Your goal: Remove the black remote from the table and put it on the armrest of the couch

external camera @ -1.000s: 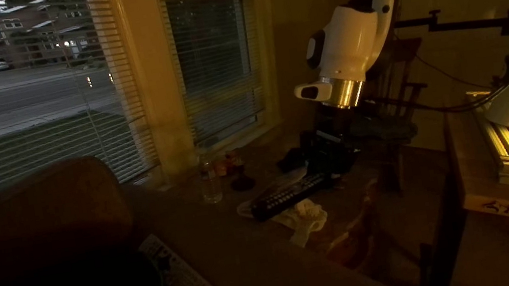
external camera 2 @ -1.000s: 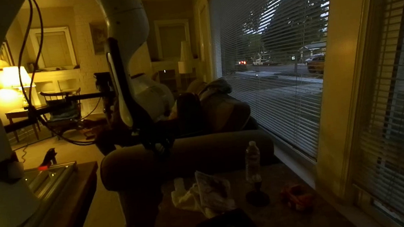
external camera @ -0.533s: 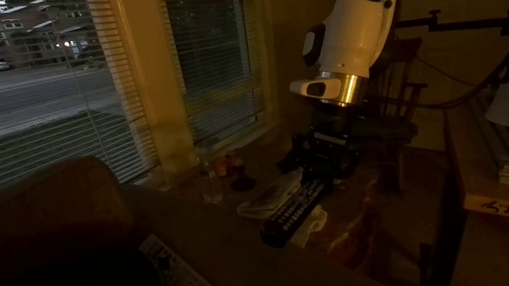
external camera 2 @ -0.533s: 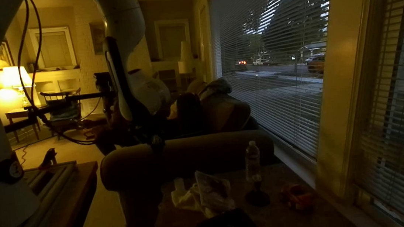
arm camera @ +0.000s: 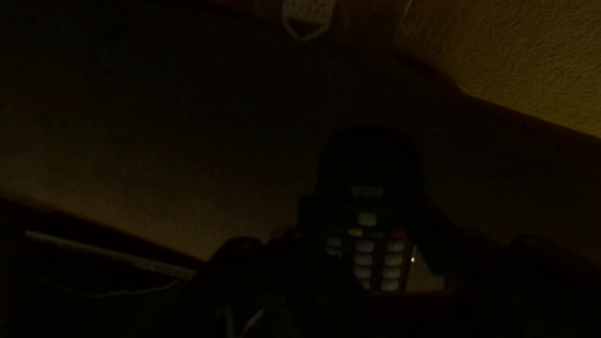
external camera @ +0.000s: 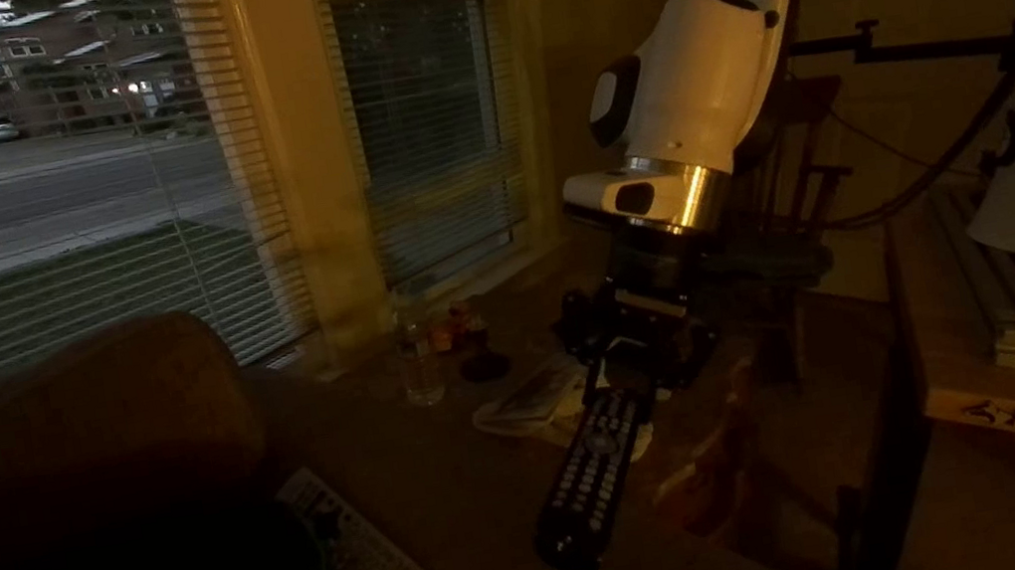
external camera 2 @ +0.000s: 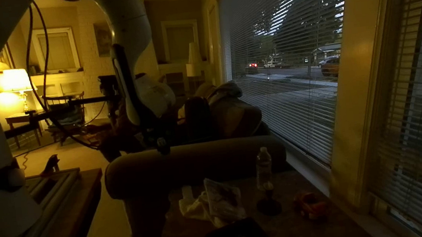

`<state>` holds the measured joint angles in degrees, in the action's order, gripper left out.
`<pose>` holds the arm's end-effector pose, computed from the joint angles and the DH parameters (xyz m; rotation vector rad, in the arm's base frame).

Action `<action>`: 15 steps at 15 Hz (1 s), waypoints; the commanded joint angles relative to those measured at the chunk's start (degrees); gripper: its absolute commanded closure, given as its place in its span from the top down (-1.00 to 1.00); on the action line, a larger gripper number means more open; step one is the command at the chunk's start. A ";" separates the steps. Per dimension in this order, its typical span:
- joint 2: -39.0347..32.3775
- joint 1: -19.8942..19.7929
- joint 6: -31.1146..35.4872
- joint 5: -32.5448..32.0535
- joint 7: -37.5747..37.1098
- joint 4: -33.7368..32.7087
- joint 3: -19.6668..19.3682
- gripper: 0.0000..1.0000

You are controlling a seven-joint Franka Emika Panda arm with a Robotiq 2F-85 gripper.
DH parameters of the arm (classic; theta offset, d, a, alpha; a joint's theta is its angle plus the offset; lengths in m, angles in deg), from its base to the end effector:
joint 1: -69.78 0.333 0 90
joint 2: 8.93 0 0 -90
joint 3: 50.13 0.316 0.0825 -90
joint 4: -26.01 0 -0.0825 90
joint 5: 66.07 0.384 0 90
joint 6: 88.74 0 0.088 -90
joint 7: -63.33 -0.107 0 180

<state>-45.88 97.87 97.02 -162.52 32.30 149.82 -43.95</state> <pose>0.3435 0.3572 0.1129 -1.9694 -2.2986 -0.5512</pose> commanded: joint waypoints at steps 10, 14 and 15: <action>-10.31 1.97 -8.79 18.24 23.24 -9.62 5.43 -0.44; -11.64 1.03 -13.43 22.83 30.35 -12.48 8.74 -0.44; -11.97 0.91 -14.46 23.66 31.87 -13.24 9.38 -0.44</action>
<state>-55.80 99.73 85.57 -142.58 58.51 139.62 -37.17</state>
